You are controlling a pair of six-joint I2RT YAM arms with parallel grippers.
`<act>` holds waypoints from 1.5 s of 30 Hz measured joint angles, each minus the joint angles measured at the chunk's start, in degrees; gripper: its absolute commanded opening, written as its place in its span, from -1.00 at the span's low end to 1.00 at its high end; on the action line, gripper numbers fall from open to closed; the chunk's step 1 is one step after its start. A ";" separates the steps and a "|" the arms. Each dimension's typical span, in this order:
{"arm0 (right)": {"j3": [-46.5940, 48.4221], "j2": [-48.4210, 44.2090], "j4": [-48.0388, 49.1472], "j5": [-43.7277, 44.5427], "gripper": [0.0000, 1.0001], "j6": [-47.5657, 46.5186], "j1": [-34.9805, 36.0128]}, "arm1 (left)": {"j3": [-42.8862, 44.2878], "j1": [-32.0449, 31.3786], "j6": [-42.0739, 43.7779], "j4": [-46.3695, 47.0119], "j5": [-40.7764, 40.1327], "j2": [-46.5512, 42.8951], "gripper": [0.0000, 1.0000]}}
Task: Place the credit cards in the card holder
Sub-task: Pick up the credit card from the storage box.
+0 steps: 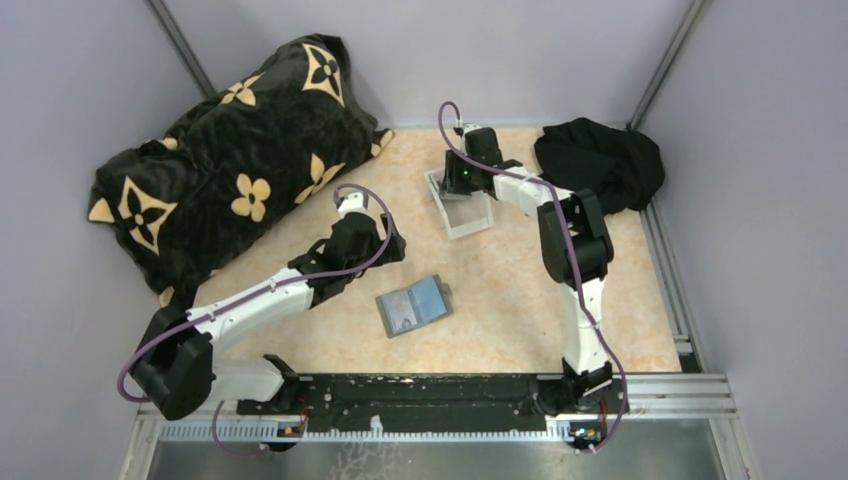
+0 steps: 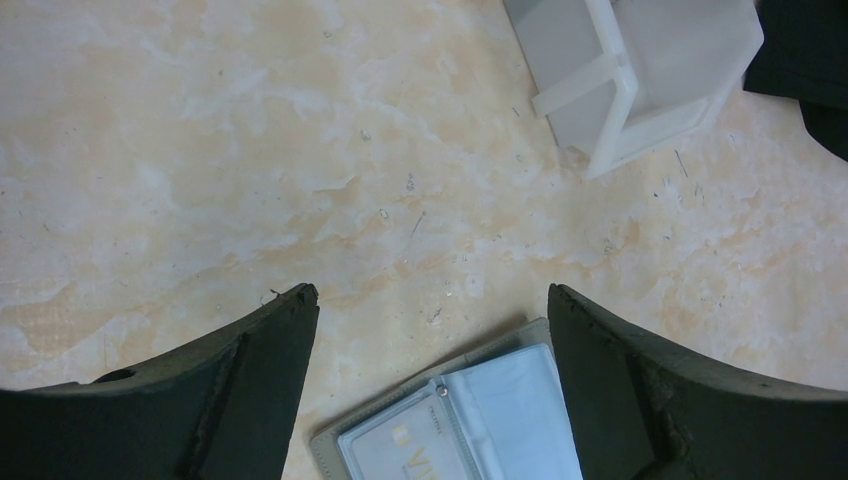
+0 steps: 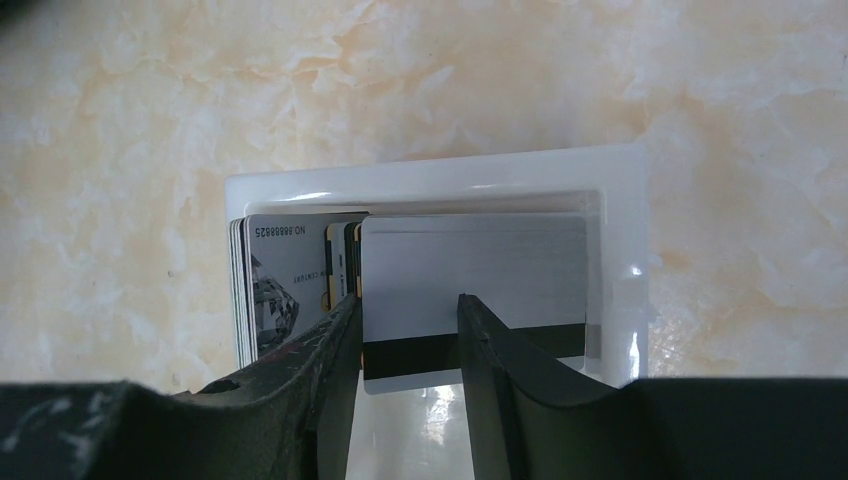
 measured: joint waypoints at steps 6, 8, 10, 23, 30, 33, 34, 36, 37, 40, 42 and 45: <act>0.04 0.00 0.00 -0.59 -0.24 0.33 0.00 | -0.15 0.00 0.00 0.13 0.42 0.00 0.80; 0.09 0.00 -0.02 -0.72 -0.27 0.42 0.00 | -0.39 0.00 0.00 0.46 0.48 0.00 0.79; 0.15 0.00 -0.04 -0.87 -0.28 0.44 0.00 | -0.66 0.00 -0.02 0.63 0.59 0.00 0.80; 1.62 0.00 -1.68 -1.55 -0.36 1.11 0.66 | -1.14 0.11 -0.02 0.85 0.96 -0.02 0.78; 1.90 -0.09 -2.03 -1.40 -0.43 1.33 0.68 | -1.38 0.11 -0.02 0.90 1.25 -0.02 0.78; 1.90 -0.22 -2.19 -1.07 -0.46 1.31 0.70 | -1.46 0.11 -0.02 0.90 1.33 -0.04 0.77; 1.90 -0.31 -2.27 -0.90 -0.48 1.31 0.74 | -1.53 0.11 -0.02 0.92 1.40 -0.04 0.77; 1.90 -0.42 -2.38 -0.55 -0.51 1.27 0.83 | -1.60 0.11 -0.02 0.92 1.44 -0.04 0.77; 1.92 -0.44 -2.51 -0.26 -0.53 1.22 0.87 | -1.62 0.11 -0.02 0.92 1.46 -0.04 0.77; 1.95 -0.44 -2.91 0.24 -0.56 0.85 0.87 | -1.66 0.11 -0.04 0.94 1.46 -0.04 0.77; 2.01 -0.59 -3.52 0.87 -0.57 0.55 0.87 | -1.66 0.11 -0.04 0.94 1.46 -0.07 0.77; 2.60 -0.85 -4.44 1.75 -0.60 -0.09 0.94 | -1.66 0.11 -0.04 0.94 1.46 -0.26 0.77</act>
